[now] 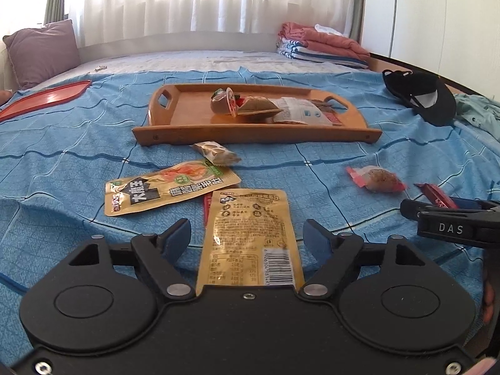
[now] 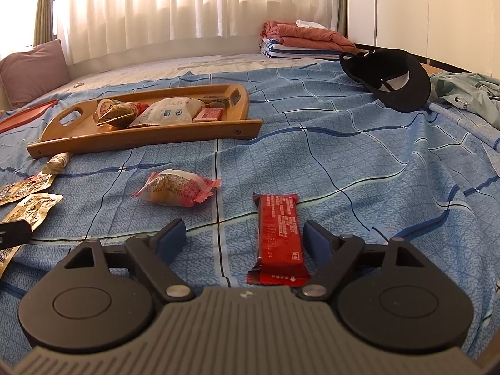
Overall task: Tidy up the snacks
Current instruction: 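Grasp the gold sauce pouch with the left tool while the right tool grasps the red bar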
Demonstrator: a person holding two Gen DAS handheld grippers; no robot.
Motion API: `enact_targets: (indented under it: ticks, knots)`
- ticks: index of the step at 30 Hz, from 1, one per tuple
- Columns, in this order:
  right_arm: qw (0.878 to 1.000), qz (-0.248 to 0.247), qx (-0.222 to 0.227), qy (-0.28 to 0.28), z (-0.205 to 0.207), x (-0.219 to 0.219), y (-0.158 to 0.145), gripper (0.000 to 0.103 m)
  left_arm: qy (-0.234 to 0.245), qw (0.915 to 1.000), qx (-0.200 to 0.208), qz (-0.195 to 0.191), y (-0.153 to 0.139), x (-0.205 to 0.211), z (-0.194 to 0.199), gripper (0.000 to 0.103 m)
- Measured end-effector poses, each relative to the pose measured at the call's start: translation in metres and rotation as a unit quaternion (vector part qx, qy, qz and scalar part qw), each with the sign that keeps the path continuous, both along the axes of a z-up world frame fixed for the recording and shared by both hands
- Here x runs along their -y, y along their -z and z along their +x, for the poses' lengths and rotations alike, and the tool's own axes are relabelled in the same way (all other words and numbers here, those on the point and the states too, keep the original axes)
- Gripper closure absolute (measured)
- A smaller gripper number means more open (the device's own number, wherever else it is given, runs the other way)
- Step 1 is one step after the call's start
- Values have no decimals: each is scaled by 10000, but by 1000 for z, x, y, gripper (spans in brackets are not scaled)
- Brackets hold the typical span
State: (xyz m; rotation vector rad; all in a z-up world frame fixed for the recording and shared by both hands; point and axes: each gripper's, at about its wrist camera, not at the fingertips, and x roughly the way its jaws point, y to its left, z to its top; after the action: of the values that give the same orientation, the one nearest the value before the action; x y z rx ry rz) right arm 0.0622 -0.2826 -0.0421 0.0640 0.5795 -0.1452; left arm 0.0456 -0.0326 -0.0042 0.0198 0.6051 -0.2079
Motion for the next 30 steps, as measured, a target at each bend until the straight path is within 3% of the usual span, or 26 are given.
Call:
enact_targets:
  ticks: [4,12,15,20,25,30]
  knots:
    - [10000,-8,-5,-15,1,0,1,14,10,10000,15,70,4,6,3,41]
    - [10000,-1,-29,-63,5,0,2,13,137,9992,-26,388,9,15,10,38]
    - [9999,38,23,-104,2,1,0,23,87,9995,-9,318,5,15,9,42]
    - [9997,131,148,-106,-7,4,-4,51,243,9988,187,390,-2,15,-2,45]
    - [9994,264,220,2,-15,10,-9,73,342,9981,373,342,-15,13,-11,45]
    - [9986,424,325,4,-17,13,-16,74,306,9984,434,191,-29,9,-10,45]
